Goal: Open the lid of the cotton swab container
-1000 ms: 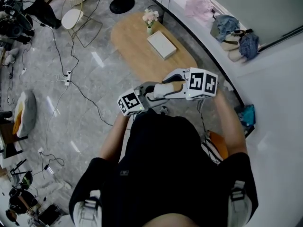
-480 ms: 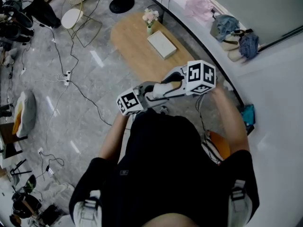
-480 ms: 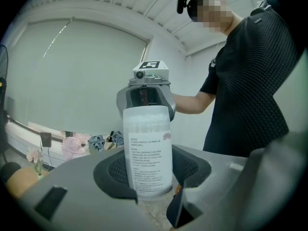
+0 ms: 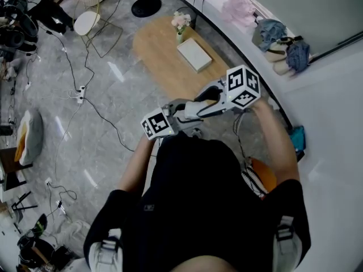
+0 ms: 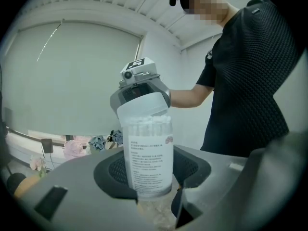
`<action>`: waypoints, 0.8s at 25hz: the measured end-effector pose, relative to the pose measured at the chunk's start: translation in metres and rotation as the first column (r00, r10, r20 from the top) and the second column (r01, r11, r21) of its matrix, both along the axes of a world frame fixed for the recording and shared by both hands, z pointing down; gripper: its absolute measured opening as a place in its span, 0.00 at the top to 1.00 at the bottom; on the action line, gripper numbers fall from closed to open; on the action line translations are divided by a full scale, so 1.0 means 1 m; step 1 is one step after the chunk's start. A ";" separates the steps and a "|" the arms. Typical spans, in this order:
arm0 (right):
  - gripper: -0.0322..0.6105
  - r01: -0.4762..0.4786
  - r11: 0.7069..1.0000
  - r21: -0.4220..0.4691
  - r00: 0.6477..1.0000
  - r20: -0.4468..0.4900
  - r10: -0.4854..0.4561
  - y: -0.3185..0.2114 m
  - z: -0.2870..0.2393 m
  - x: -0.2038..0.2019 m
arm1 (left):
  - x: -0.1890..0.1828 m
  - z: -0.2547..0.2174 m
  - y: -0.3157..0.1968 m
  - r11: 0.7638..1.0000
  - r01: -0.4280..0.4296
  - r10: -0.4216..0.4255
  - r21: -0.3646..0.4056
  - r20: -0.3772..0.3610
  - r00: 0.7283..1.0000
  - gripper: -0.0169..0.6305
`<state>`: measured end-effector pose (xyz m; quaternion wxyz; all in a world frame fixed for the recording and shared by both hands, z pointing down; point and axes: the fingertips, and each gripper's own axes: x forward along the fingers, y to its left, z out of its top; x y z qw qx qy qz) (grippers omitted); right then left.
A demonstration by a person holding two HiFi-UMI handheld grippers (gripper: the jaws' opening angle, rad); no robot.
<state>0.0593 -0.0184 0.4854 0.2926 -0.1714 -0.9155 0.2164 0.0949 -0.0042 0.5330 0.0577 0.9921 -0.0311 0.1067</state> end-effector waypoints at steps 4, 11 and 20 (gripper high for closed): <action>0.66 -0.003 0.999 -0.038 1.000 0.004 0.004 0.000 0.000 0.000 | 0.000 0.000 0.001 1.000 0.004 -0.004 0.005 -0.003 1.000 0.67; 0.66 -0.041 0.993 -0.107 0.996 0.070 0.048 -0.005 -0.012 0.000 | 0.000 -0.008 -0.001 1.000 0.011 -0.010 0.011 -0.036 0.999 0.67; 0.65 -0.105 0.992 -0.065 0.979 0.168 0.115 -0.021 -0.027 -0.006 | -0.007 -0.018 -0.012 0.999 0.034 -0.034 0.007 -0.057 0.998 0.66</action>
